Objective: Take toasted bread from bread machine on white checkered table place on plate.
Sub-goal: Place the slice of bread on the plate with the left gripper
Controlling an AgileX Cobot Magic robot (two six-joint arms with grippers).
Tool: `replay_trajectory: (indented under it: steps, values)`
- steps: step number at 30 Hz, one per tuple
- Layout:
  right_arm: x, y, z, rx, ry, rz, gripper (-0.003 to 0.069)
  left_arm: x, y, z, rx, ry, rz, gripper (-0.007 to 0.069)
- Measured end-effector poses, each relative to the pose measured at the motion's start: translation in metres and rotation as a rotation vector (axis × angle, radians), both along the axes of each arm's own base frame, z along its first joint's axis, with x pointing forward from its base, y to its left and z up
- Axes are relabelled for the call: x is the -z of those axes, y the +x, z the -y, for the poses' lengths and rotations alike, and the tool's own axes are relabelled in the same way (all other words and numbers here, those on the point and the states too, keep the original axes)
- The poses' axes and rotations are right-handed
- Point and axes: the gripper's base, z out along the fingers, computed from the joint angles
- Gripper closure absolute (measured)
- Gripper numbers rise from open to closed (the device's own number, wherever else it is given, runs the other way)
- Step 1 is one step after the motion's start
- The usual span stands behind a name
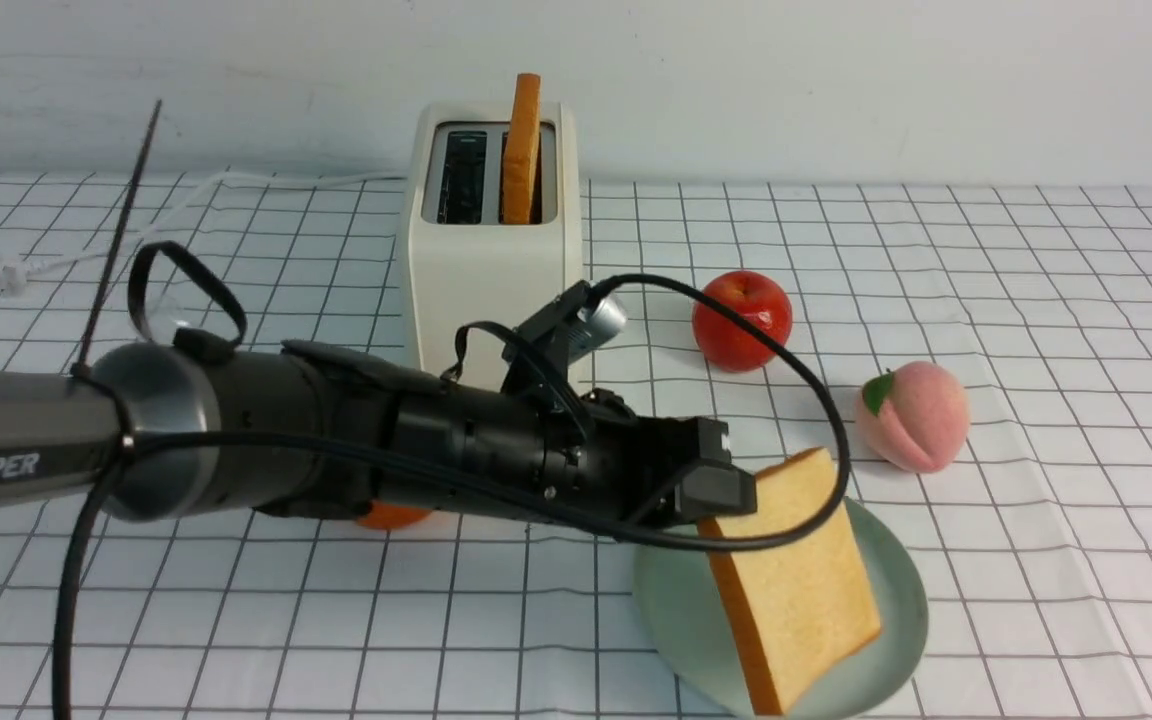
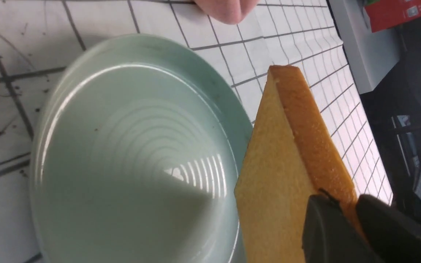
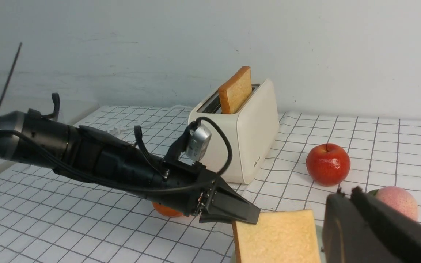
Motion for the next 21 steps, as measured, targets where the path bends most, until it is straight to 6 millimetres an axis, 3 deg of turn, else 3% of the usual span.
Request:
replay_trajectory:
  steps: [9, 10, 11, 17, 21]
  values:
    - [0.0, 0.0, 0.0, 0.0, 0.0, 0.0, 0.0627, 0.02, 0.009, 0.006, 0.014, 0.025, -0.008, 0.0528]
    - [0.0, 0.0, 0.0, 0.0, 0.0, -0.001, 0.0626, 0.022, 0.01, 0.006, 0.018, 0.029, -0.002, 0.0472]
    - [0.0, 0.0, 0.0, 0.0, 0.0, -0.001, 0.0625, 0.021, 0.01, 0.006, 0.019, 0.029, 0.001, 0.0472]
    - [0.0, 0.0, 0.0, 0.0, 0.0, -0.001, 0.0624, 0.013, 0.01, 0.005, 0.041, 0.043, 0.072, 0.0092]
    - [0.0, 0.0, 0.0, 0.0, 0.0, -0.001, 0.0624, -0.011, 0.009, -0.001, 0.027, 0.062, 0.185, -0.0026]
